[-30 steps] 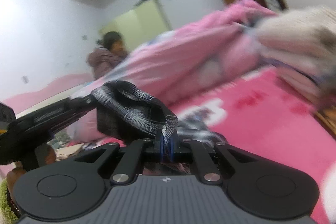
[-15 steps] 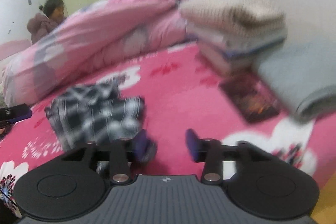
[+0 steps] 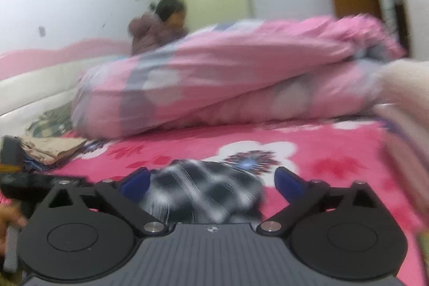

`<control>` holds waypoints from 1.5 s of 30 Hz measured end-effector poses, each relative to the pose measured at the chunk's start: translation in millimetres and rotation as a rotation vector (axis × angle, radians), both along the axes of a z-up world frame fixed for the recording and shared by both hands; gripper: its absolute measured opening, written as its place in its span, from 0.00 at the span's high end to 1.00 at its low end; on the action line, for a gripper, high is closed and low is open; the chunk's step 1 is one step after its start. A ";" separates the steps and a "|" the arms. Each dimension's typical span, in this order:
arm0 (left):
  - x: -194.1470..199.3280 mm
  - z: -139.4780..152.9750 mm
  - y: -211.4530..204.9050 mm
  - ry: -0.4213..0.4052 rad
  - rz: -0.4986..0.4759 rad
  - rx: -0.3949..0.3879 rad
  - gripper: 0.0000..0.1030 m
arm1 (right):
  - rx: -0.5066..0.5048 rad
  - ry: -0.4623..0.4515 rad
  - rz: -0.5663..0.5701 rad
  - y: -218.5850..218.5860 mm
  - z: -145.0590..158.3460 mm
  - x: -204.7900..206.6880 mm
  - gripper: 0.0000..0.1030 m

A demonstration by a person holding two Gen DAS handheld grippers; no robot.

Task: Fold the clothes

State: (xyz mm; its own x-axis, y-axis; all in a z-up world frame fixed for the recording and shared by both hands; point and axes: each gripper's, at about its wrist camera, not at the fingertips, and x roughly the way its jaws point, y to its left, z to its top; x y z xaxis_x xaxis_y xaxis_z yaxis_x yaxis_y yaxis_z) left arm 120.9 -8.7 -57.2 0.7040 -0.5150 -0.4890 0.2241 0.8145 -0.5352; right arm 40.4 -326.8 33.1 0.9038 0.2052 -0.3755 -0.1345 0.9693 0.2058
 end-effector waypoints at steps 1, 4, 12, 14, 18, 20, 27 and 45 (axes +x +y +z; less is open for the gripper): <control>2.2 -0.9 -0.3 -0.005 -0.002 -0.002 0.43 | 0.049 0.040 -0.002 -7.2 -4.7 26.2 0.01; 6.5 -4.2 -5.1 -0.018 -0.036 0.004 0.43 | 0.195 0.162 -0.008 -28.7 -18.7 104.9 0.01; 3.1 -17.7 -3.6 -0.018 -0.048 0.076 0.43 | 0.342 0.393 0.124 -23.9 -67.9 156.5 0.60; -1.5 -18.3 5.9 -0.009 -0.040 0.073 0.43 | 0.305 0.323 0.232 -5.1 -55.2 131.5 0.82; -15.0 -13.8 34.2 0.005 0.001 0.043 0.43 | 0.222 0.279 0.389 34.7 -39.0 92.7 0.88; -22.8 -8.8 46.2 0.003 0.023 0.027 0.43 | 0.144 0.274 0.426 55.2 -37.0 79.2 0.88; -37.9 11.2 48.9 -0.024 -0.014 -0.029 0.42 | 0.120 0.299 0.527 95.4 -54.0 39.8 0.89; -36.5 -19.0 33.0 0.085 -0.009 -0.026 0.82 | -0.004 0.345 0.722 160.7 -60.9 -88.2 0.89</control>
